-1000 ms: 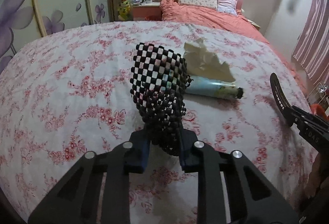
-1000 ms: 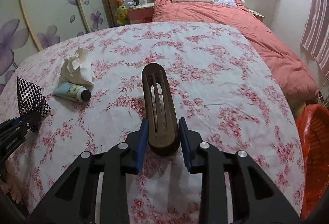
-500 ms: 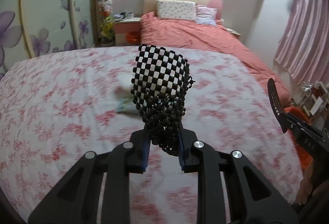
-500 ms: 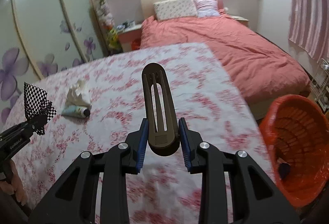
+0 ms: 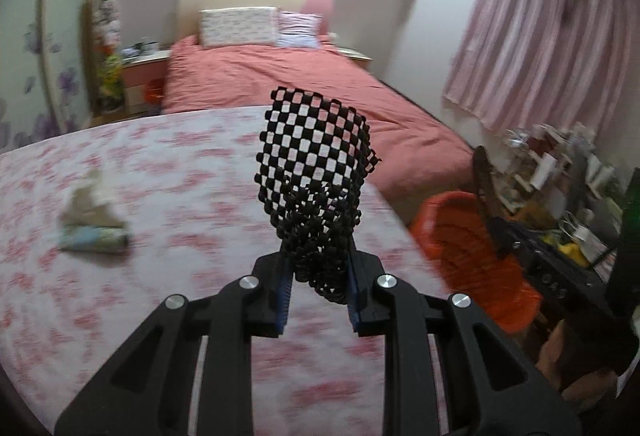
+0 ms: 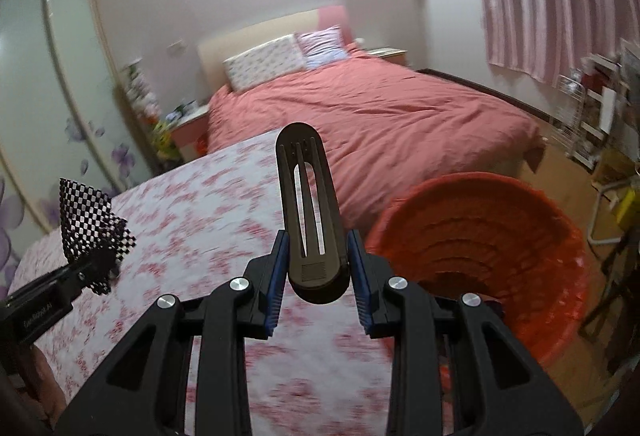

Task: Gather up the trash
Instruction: 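Carry the mesh pad and hairbrush over the orange basket and release both, then move both tools back over the bed toward the cream tube and tissue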

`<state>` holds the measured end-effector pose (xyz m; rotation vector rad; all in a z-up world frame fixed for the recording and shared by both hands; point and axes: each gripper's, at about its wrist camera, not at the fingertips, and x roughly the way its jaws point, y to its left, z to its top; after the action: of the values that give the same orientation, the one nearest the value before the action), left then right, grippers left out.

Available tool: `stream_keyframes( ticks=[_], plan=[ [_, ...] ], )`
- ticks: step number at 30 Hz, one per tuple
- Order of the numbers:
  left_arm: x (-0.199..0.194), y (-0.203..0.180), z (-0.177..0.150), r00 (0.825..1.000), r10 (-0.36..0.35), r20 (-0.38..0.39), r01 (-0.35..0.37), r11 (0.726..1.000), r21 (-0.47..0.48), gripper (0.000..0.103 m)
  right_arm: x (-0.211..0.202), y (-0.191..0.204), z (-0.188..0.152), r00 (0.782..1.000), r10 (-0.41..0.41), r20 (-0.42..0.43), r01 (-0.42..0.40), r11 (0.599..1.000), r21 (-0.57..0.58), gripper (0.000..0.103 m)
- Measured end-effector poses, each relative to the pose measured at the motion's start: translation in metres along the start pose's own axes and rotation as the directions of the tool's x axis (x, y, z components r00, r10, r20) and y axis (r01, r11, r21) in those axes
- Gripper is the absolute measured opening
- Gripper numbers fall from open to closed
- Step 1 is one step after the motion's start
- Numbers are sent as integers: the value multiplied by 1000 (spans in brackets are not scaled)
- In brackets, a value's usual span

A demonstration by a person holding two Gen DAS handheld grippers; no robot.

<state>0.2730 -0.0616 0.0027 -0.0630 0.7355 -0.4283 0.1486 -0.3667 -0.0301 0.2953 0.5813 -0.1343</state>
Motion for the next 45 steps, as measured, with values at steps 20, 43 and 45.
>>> stream_keyframes(
  ticks=[20,43,45],
  plan=[
    [114,-163,-8,951,-261,-164,284,949,136,29,26,-119,2,994,-107,-14,108,973,205,31],
    [111,-82,-21,989,-1,-150,22,991,135,64,29,-98,-5,991,-105,-82,116,981,157,43],
    [103,-58,-20,989,46,-138,-29,992,119,65,30,-87,-5,992,-91,-92,103,985,135,43]
  ],
)
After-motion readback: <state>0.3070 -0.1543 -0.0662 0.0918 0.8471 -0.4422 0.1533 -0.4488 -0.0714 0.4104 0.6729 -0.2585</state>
